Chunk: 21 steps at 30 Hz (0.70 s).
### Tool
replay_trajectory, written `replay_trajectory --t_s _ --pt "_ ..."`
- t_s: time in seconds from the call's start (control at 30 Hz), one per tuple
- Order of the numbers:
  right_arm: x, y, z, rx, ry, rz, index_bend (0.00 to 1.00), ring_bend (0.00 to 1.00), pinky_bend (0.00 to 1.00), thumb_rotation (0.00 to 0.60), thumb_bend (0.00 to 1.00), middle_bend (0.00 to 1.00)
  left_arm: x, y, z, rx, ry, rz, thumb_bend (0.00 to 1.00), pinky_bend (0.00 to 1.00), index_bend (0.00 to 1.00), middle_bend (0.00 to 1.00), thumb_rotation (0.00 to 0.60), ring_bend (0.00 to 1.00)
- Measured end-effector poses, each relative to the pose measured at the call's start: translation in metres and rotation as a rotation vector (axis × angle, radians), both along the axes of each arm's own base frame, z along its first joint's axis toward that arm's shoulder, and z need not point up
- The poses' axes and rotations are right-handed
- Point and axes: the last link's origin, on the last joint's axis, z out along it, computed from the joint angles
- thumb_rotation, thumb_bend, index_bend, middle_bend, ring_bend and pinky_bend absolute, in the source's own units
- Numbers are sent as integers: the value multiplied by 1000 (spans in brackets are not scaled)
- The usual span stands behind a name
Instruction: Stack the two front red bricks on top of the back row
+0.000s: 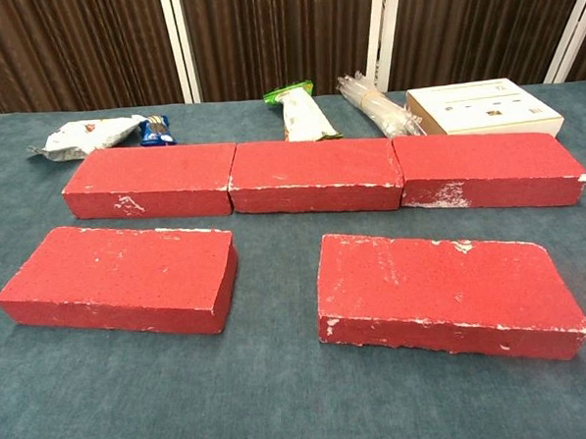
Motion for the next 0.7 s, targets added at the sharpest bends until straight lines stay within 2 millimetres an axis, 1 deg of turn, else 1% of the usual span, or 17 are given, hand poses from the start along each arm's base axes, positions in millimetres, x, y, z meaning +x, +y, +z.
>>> replay_trajectory --t_s 0.07,0.17,0.27,0.37,0.53,0.63,0.7 --pt "0 0 -1 -1 -1 1 0 0 0 567 149 0 2 -1 -2 -26 -15 -5 354 0 0 0 600 0" --pt "1 1 -2 6 -4 5 0 0 0 565 149 0 10 -1 -9 -104 -61 -38 344 0 0 0 600 0" --pt "2 1 -4 20 -10 9 0 0 0 565 149 0 22 6 -20 -196 -71 -100 321 0 0 0 600 0" --pt "2 1 -5 28 -10 6 0 0 0 567 150 0 30 17 -32 -293 -53 -115 299 0 0 0 600 0" --pt "1 -1 -4 22 -12 0 0 0 0 573 149 0 39 45 -57 -473 9 -85 288 0 0 0 600 0" --pt "1 -2 -3 18 -12 -4 0 0 0 573 149 0 46 65 -69 -541 41 -69 288 0 0 0 600 0" --pt "0 -2 -3 17 -12 -6 0 0 0 575 150 0 51 76 -73 -557 44 -63 288 0 0 0 600 0"
